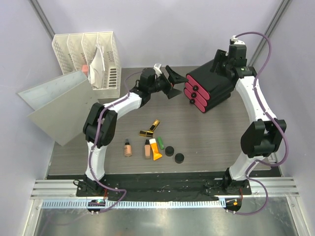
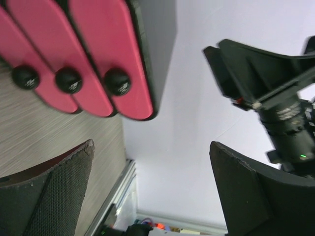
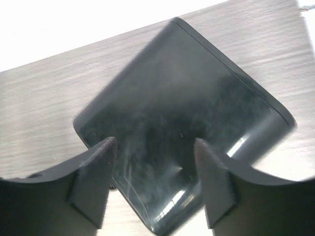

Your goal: Organize the makeup

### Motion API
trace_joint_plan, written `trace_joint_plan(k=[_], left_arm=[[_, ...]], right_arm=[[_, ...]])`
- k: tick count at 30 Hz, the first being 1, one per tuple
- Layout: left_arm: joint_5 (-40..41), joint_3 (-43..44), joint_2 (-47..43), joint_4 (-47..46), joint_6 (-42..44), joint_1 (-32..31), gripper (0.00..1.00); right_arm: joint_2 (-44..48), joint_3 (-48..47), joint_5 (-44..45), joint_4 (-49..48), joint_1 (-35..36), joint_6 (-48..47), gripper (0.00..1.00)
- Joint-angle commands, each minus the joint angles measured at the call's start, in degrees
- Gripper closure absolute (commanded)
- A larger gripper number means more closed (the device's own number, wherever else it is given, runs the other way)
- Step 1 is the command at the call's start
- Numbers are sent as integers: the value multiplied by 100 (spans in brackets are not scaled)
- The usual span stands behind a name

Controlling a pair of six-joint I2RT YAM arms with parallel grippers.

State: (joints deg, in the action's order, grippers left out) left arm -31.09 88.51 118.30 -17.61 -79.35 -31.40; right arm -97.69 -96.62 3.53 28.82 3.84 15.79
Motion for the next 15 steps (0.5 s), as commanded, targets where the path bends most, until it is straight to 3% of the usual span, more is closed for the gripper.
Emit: trace_joint_plan(k=[1,3,5,6,12,15], left_arm=[[68,491,298,-691,-511,-16,4],[59,597,483,-832,-633,-33,5],[86,685,614,-867,-678,-51,6],[86,729,641,-867,-687,-59,6],[86,1142,940,-858,-687,-121,7],[112,1274,1028,-832,-678,-130,7]], right_arm=[[-303,-463,-765,-61,-50,47,37],[-452,-524,-898,-8,-67,47,48],[-514,-525,-959,1,-93,64,52],[-593,-516,-968,10,-111,64,62],[-909,-507,-1223,18,-199,152,98],[-980,-481,-1258,36,-217,179,99]])
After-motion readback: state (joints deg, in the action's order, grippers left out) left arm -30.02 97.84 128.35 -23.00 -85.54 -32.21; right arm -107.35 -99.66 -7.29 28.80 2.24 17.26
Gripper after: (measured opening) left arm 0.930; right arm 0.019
